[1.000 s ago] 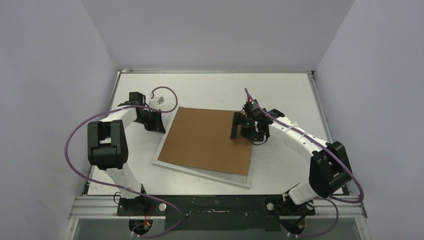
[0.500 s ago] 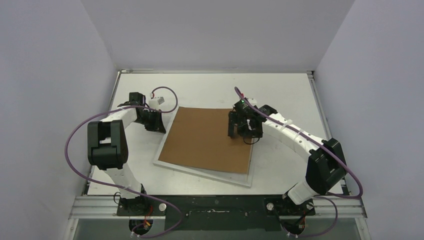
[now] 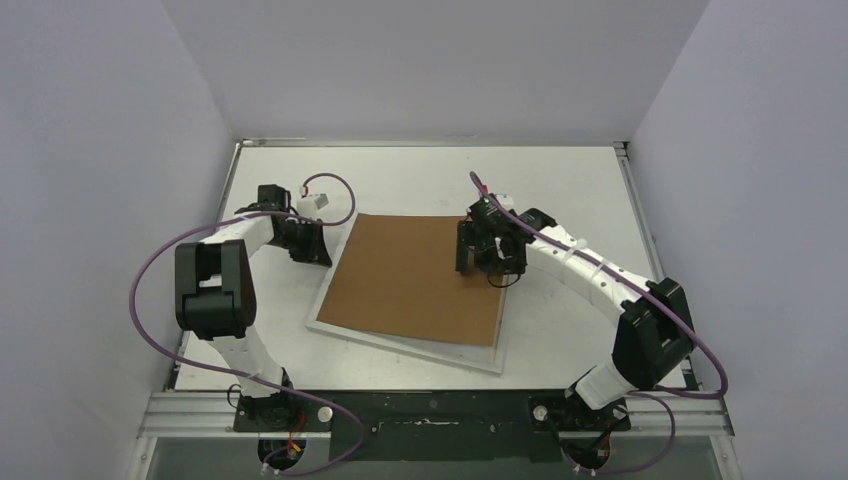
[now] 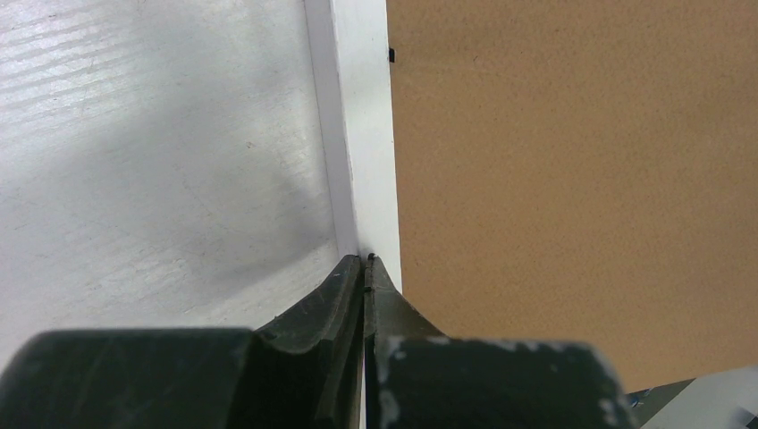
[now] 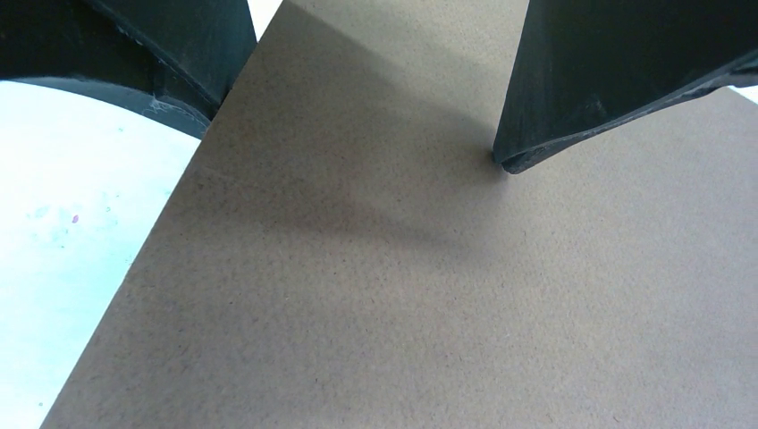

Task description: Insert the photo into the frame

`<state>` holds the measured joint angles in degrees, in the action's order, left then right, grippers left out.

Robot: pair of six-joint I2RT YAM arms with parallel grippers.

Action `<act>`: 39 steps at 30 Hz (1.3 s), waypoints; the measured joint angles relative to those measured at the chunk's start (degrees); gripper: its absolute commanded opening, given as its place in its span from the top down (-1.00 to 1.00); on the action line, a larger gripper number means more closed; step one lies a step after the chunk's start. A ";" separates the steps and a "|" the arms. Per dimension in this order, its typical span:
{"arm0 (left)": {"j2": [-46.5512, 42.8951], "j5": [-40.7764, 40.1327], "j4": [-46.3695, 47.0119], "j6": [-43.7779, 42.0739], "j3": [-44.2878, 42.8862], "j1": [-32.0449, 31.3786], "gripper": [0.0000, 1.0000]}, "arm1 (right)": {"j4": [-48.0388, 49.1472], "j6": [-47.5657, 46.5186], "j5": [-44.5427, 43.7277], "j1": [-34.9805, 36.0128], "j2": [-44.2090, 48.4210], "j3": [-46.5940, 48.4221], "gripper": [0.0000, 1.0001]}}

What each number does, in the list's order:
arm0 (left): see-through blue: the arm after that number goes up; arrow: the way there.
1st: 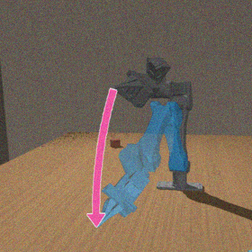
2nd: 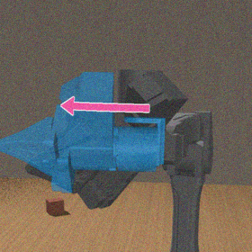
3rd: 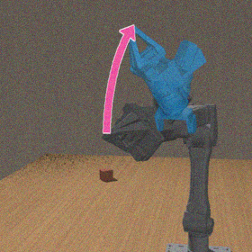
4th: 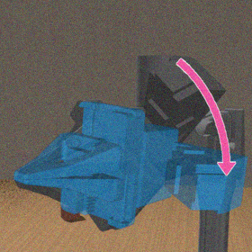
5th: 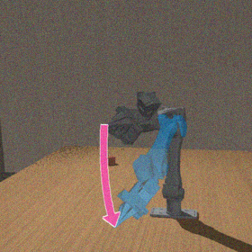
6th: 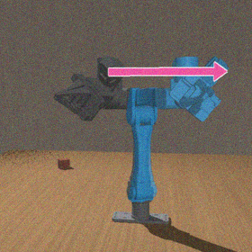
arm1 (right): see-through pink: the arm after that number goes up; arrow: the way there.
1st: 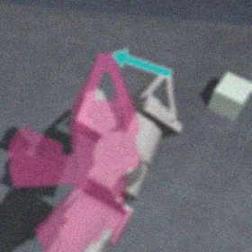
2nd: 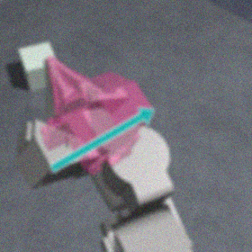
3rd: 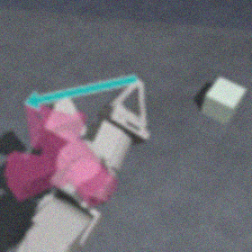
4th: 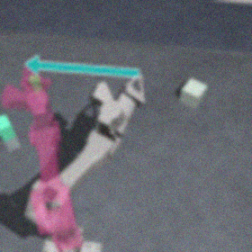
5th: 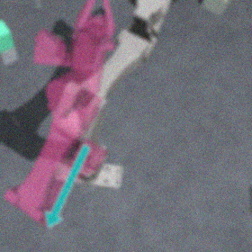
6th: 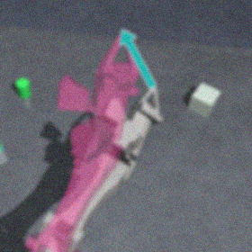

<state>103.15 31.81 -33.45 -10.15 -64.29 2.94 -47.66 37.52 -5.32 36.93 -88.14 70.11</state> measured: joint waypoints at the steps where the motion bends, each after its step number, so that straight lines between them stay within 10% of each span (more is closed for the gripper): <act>1: 0.02 0.04 0.00 0.00 0.02 0.04 1.00 | 0.07 -0.09 0.70 -0.33 0.20 -0.02 -0.79; 30: 1.05 2.47 -0.81 -0.57 -0.57 1.31 1.00 | 1.79 -7.06 7.26 -11.13 7.32 -4.63 -1.00; 39: 1.55 2.49 -2.16 -0.61 -1.40 1.62 1.00 | 7.82 -4.42 9.44 -12.39 8.55 -10.40 -0.61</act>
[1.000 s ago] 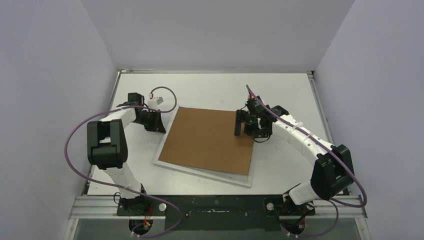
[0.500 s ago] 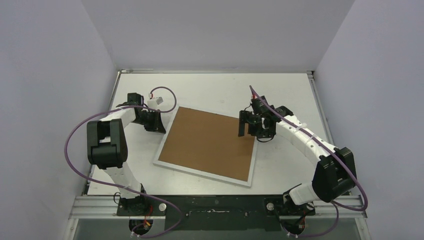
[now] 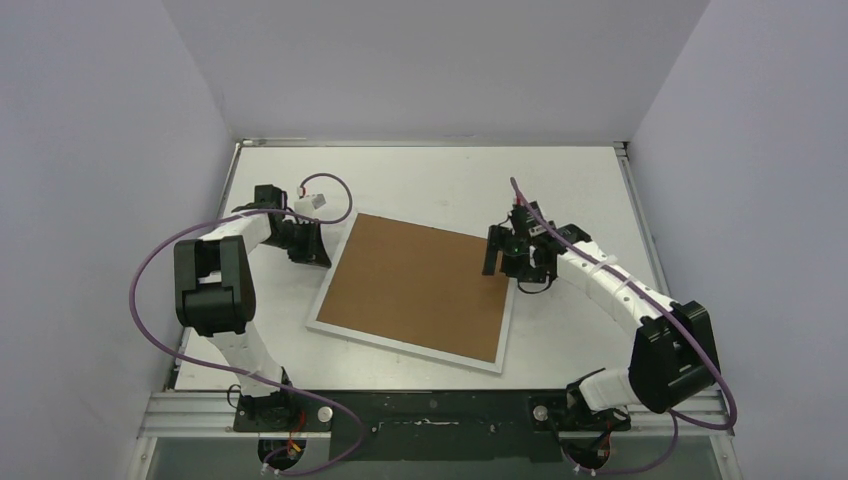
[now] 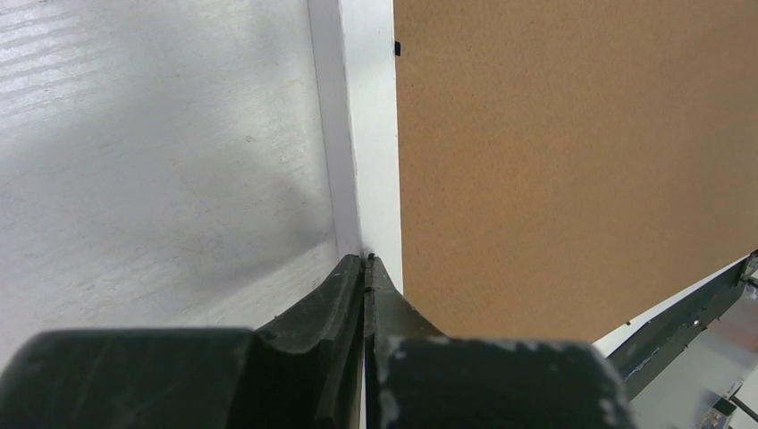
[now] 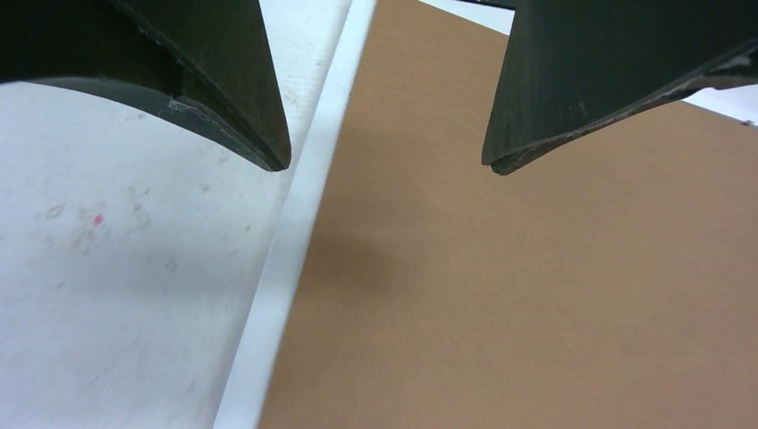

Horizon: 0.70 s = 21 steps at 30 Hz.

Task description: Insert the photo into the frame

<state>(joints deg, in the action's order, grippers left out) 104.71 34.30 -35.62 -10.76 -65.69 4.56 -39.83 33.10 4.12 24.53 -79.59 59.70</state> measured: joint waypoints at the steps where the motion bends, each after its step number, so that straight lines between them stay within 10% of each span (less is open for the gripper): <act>1: 0.02 -0.02 -0.13 0.00 -0.02 0.02 1.00 | 0.61 0.59 0.42 0.37 0.00 -1.88 -0.61; 21: 0.35 0.24 -0.15 0.04 -0.09 0.11 1.00 | 6.49 4.76 1.25 4.90 -0.92 -9.35 -0.59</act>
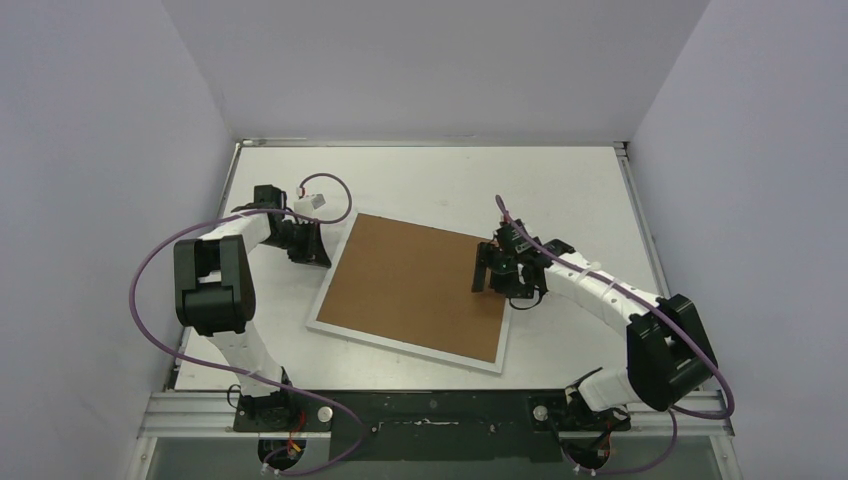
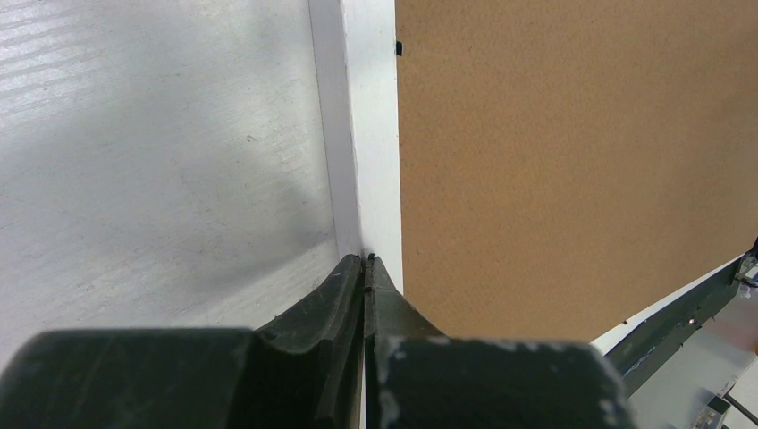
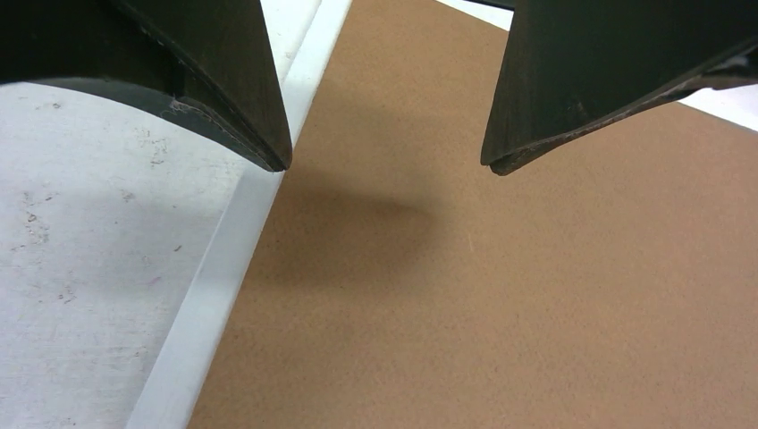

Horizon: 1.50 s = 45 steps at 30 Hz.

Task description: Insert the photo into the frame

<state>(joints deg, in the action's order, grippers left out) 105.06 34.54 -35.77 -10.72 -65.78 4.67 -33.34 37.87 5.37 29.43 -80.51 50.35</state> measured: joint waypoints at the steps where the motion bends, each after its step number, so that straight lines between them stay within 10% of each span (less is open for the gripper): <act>1: 0.02 0.02 0.00 0.00 0.00 0.02 1.00 | 0.04 0.15 0.00 0.26 -0.17 0.00 -0.59; 45: 0.50 0.90 0.33 1.09 0.00 0.33 1.00 | 2.03 0.17 0.24 0.42 -1.77 -1.90 -0.74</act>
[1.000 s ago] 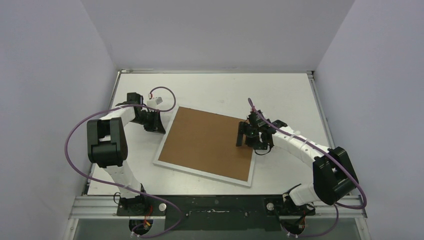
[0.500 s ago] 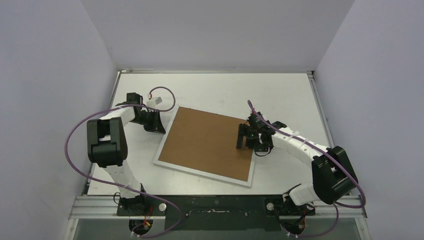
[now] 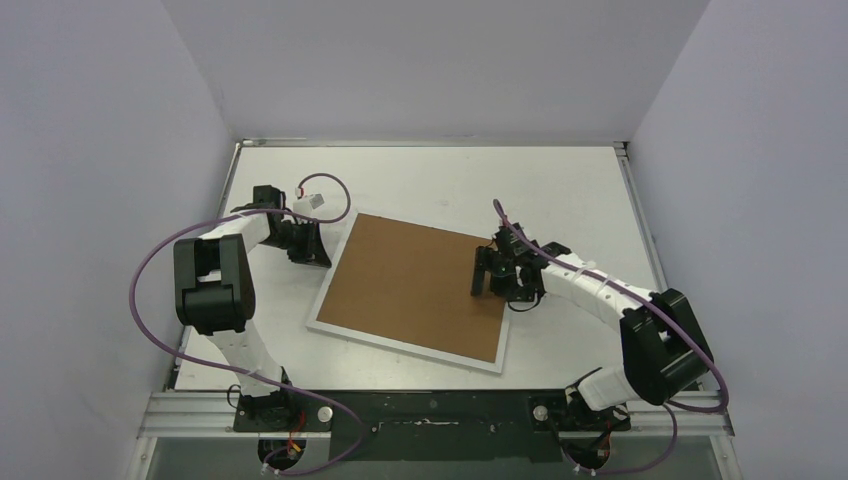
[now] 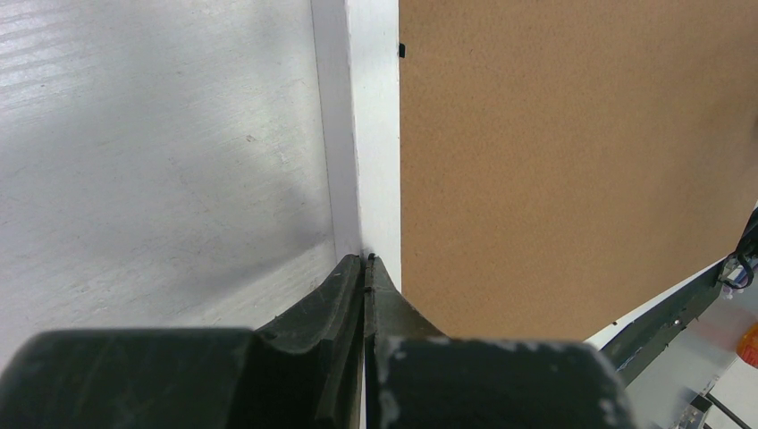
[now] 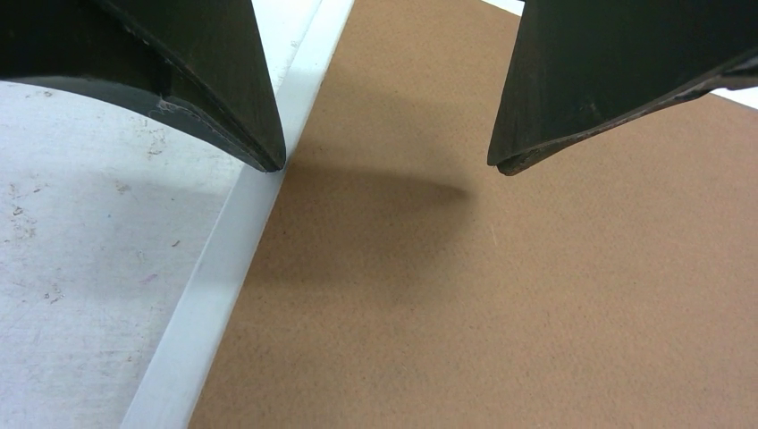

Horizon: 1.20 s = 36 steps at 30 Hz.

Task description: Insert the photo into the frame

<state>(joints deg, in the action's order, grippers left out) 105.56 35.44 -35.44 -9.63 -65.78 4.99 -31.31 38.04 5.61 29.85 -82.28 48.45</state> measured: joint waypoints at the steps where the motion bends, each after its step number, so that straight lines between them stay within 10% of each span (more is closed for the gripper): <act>1: 0.00 0.00 0.00 0.00 0.00 0.00 1.00 | 0.15 0.00 -0.02 0.17 -0.15 0.11 -0.74; 36: 0.02 0.37 0.68 -0.02 0.28 -0.15 1.00 | -4.28 -0.09 -5.86 5.88 -4.20 4.00 -0.58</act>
<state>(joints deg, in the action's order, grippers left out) 105.58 35.81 -34.76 -9.65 -65.49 4.84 -35.59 37.95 -0.25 35.73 -86.48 52.45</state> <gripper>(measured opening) 0.007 0.813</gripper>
